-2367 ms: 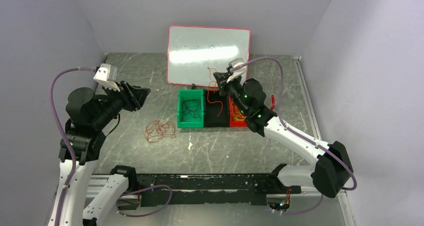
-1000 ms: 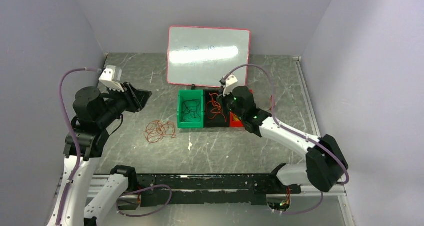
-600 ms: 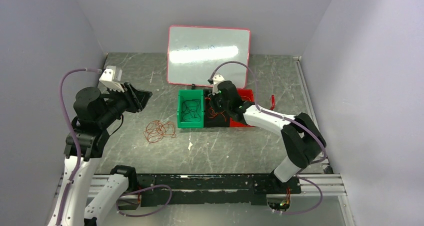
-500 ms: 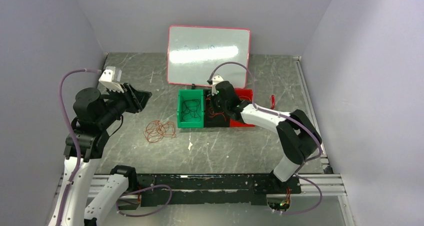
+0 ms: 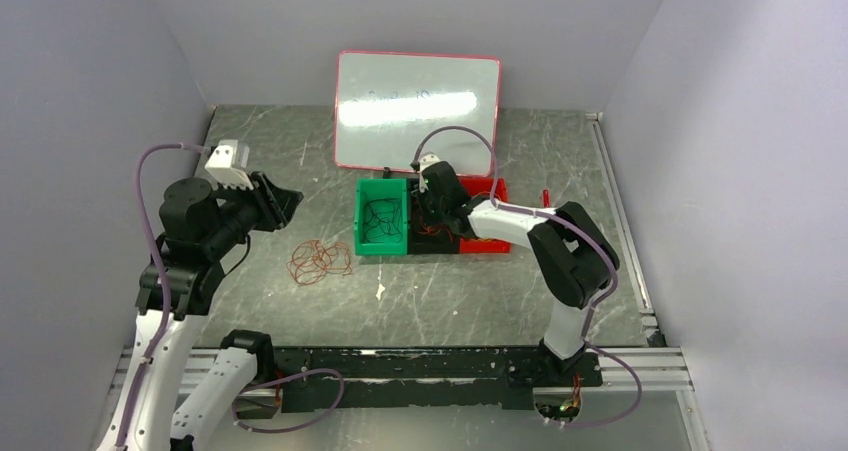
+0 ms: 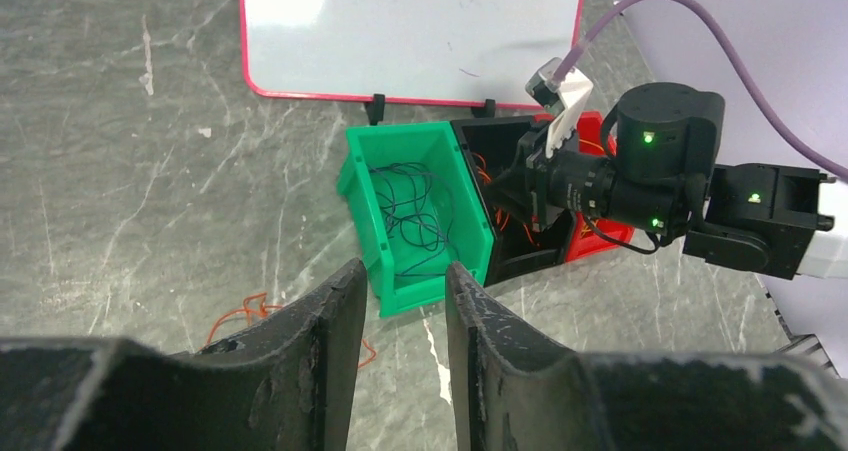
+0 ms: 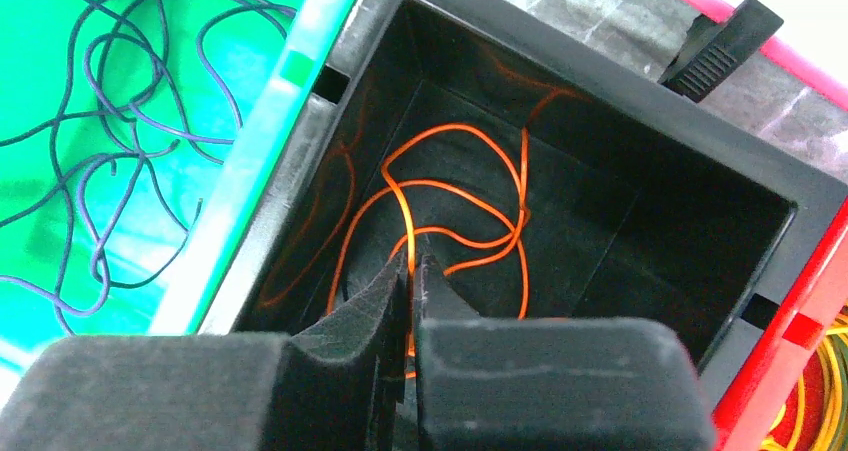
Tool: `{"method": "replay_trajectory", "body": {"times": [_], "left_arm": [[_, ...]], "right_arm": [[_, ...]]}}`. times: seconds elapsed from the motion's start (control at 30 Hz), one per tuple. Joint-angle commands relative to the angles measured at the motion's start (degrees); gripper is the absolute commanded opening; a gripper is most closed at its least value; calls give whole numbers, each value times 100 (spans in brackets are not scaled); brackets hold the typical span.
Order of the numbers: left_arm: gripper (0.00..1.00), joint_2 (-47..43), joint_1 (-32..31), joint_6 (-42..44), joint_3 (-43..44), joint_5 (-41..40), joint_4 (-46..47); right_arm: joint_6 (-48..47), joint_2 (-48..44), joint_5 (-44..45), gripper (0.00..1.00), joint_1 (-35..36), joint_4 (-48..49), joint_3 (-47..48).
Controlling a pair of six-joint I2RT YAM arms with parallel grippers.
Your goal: Untangle the cables
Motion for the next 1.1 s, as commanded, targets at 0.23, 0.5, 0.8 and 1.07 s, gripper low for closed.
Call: {"method": "replay_trajectory", "body": {"times": [0.23,0.5,0.8,1.07], "left_arm": [[43,75,24,-47,-134,-386,-108],[46,98,25,-47,-200,-409,-174],[49,329,25,-432,-450,-753,-544],[48,1504,-219,-520,-782,-667,-390]], "right_arm": [[-109,-841,-121,41,-33,-260,59],[-42,-1630,-148,54,-26,-485,-185],[203,-2972,-686,54,-24,-420,-817],[438,-3659,-786,54,-15,-541,-1283]]}}
